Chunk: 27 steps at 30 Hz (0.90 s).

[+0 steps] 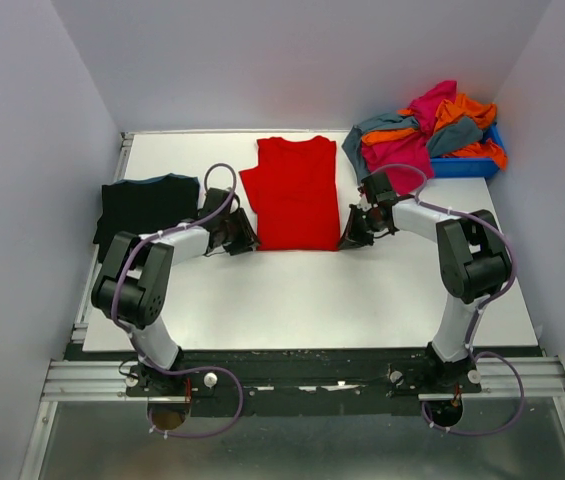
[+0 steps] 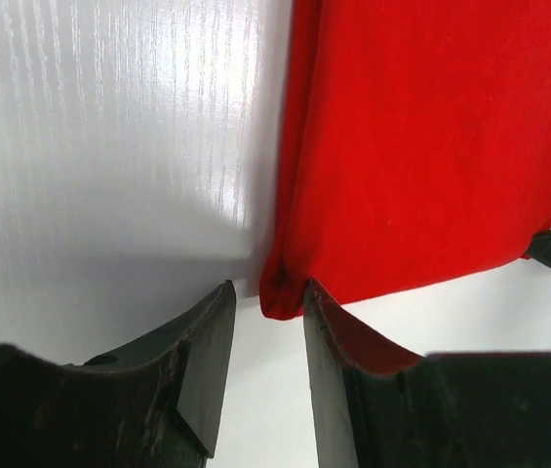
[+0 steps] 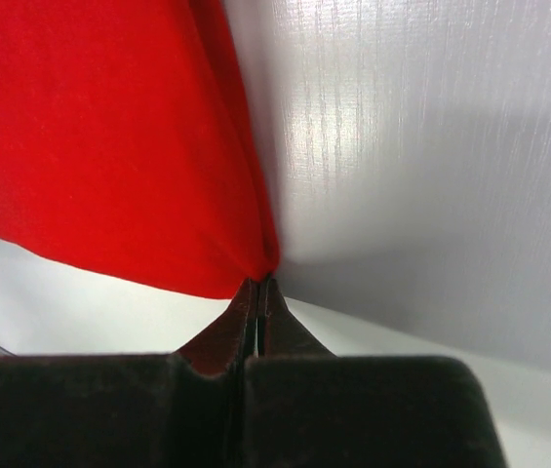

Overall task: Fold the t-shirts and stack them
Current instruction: Grab one side of the 2/3 rectangular tshirt with both arms

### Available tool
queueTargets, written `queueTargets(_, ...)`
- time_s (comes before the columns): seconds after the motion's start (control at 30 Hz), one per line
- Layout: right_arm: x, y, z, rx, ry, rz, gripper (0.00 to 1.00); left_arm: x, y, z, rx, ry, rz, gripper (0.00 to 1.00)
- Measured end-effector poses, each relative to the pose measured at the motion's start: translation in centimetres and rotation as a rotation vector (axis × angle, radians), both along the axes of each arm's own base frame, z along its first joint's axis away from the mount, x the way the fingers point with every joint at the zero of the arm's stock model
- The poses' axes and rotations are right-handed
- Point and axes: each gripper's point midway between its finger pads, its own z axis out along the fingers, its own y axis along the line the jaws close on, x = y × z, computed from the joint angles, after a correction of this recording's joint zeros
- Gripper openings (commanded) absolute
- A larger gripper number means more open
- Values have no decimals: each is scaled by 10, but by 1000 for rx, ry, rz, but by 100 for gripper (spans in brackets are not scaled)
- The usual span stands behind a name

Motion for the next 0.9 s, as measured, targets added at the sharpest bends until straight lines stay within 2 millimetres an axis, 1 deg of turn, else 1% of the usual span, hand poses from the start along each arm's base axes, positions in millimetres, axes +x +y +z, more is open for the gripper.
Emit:
queueTargets(0.13, 0, 0, 0, 0, 0, 0, 1, 5, -3, -2, -3, 5, -3, 34)
queueTargets(0.17, 0, 0, 0, 0, 0, 0, 1, 5, -3, -3, -4, 5, -4, 28)
queueTargets(0.23, 0, 0, 0, 0, 0, 0, 1, 7, -6, -4, -9, 7, -10, 7)
queueTargets(0.27, 0, 0, 0, 0, 0, 0, 1, 8, -7, -5, -12, 8, -14, 1)
queueTargets(0.4, 0, 0, 2, 2, -4, 1, 1, 7, -12, -5, -30, 15, -31, 0)
queueTargets(0.47, 0, 0, 6, 5, -13, 1, 1, 5, -12, -4, -34, 16, -32, 0)
queueTargets(0.6, -9, -1, 23, 23, -48, 4, 1, -4, -10, 3, -36, 17, -34, 0)
queueTargets(0.7, -26, -6, 39, 39, -86, 5, 1, -13, -8, 23, -41, -10, -42, 0)
queueTargets(0.77, -38, -9, 46, 49, -103, 10, 1, -21, -9, 40, -52, -45, -53, 0)
queueTargets(0.83, -55, -11, 50, 59, -111, 20, 1, -33, -12, 53, -61, -74, -72, 0)
queueTargets(0.9, -74, -13, 52, 68, -111, 28, 1, -47, -16, 60, -63, -90, -91, 0)
